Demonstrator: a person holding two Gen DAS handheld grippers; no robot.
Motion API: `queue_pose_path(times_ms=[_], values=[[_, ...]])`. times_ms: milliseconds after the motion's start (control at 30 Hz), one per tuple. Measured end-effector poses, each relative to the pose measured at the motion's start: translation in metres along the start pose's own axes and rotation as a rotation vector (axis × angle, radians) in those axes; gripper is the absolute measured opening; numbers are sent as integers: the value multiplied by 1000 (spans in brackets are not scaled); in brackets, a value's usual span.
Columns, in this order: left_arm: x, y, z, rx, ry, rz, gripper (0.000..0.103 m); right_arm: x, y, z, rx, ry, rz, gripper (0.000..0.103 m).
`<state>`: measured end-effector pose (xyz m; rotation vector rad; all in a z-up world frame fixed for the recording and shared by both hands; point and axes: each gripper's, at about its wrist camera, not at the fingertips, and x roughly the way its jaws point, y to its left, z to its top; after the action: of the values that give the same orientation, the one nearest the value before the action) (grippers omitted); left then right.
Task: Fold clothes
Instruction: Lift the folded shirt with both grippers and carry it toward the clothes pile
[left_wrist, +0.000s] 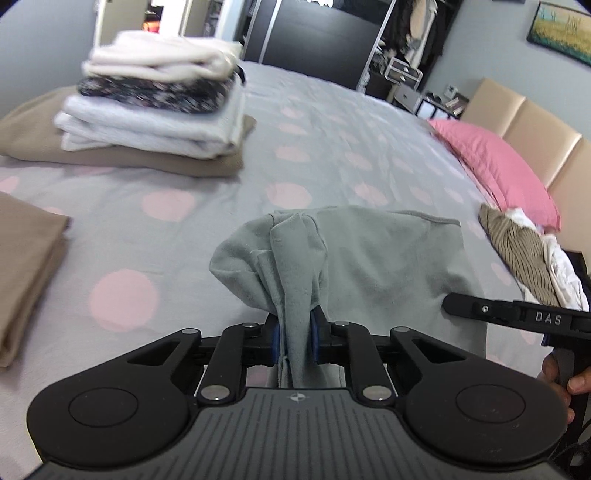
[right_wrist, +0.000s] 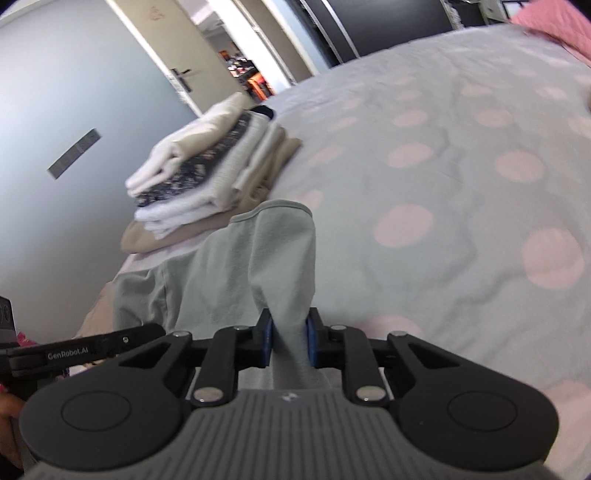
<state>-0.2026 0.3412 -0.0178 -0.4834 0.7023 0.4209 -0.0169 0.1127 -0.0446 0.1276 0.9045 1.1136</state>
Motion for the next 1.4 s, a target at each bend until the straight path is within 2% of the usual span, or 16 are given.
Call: queue_pose_path(times_ms=[233, 367, 733, 933, 1133, 1233, 1400], values=[[-42, 36, 7, -88, -99, 53, 13, 14, 53, 24, -107, -16, 104, 20], [-64, 64, 13, -152, -137, 89, 13, 37, 85, 39, -150, 5, 164, 20], [-117, 156, 31, -359, -276, 286, 12, 127, 213, 85, -315, 116, 354, 20], [-129, 209, 41, -532, -282, 341, 12, 174, 293, 103, -461, 229, 386, 20], [-147, 251, 39, -673, -303, 335, 12, 215, 359, 125, -588, 340, 396, 20], [-149, 266, 35, -720, -313, 346, 12, 242, 389, 129, -670, 393, 399, 20], [-139, 297, 29, -753, -290, 414, 12, 295, 427, 117, -747, 455, 405, 20]])
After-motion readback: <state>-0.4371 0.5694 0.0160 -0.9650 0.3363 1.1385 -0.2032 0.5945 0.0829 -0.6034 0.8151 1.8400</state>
